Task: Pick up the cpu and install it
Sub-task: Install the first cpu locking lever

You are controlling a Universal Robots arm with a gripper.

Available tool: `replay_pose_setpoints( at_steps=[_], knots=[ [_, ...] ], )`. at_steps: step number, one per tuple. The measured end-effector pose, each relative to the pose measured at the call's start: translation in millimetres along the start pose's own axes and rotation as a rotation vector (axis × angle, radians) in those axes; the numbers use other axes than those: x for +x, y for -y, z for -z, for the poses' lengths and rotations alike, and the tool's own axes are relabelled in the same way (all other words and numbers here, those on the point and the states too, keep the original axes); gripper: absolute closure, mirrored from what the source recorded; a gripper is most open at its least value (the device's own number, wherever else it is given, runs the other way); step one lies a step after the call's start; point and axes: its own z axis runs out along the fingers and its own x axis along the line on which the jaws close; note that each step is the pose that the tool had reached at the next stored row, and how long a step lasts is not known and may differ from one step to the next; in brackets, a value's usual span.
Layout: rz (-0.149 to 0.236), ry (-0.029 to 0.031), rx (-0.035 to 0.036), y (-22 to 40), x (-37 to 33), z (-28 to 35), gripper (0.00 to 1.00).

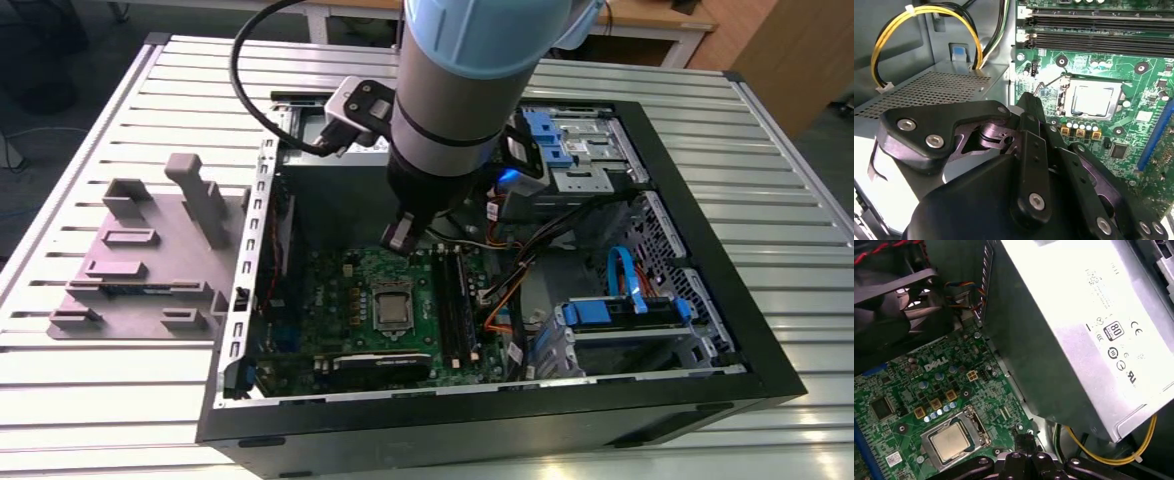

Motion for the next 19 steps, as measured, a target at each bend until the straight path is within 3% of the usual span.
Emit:
replay_pose_setpoints(
  at_steps=[16,19],
  knots=[
    [0.000,-0.0005,0.0002,-2.4,-6.4,-15.8,0.89],
    [0.000,-0.0058,0.0029,-2.2,-6.2,-16.3,0.89]
  ],
)
